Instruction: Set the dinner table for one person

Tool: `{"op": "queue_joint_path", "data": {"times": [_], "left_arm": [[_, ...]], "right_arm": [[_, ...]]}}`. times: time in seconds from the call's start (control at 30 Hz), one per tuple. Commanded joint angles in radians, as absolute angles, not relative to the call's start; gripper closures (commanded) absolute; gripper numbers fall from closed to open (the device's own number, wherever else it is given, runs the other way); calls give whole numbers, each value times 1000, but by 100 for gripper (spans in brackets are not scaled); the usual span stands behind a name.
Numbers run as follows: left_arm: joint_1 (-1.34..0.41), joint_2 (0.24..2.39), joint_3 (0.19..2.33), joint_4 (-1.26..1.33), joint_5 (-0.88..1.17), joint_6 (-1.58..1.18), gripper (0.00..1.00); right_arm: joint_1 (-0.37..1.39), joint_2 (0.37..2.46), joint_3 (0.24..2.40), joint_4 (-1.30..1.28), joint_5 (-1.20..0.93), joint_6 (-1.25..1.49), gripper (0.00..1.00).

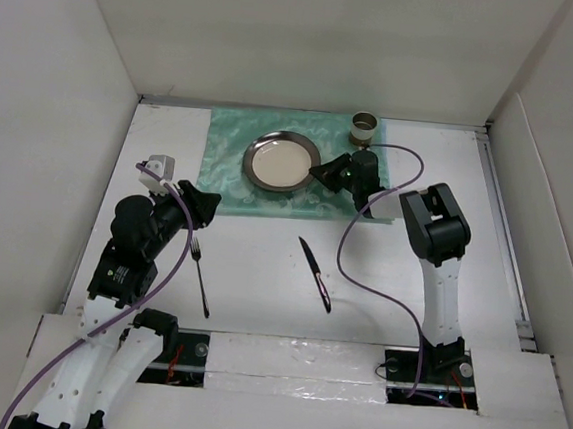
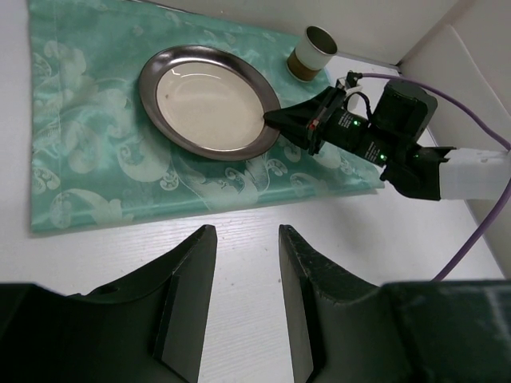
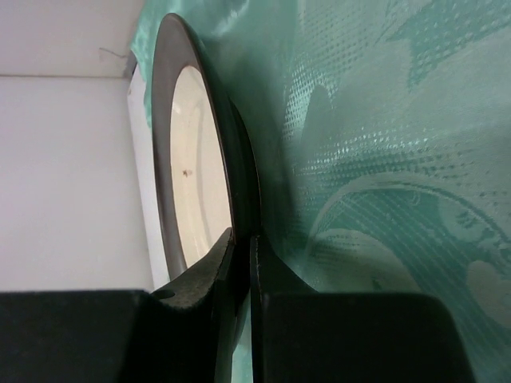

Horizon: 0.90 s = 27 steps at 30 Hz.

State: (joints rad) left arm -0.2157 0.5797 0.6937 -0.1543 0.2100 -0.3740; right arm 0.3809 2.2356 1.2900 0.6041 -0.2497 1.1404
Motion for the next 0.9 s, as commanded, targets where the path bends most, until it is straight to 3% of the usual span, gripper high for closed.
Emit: {"op": "queue_joint_path", "data": {"times": [0.0,0.27,0.47,0.53,0.87], "left_arm": [[-212,571,692,-107,227,-360,66],[-212,575,695,-107,224,-360,66],[-212,574,696,-107,232,-360,66],[-212,578,696,-110,230,-360,66],[-212,566,699,-110,216,-360,66]], "right_arm": [[371,2195,1382,795,-264,1173,100],[362,2195,1315,804,-252,1178,100],[353,2183,1234,819,-262,1158,56],[344,2157,1223,793,-271,1125,48],[344,1953,1023,733,-252,982,36]]}}
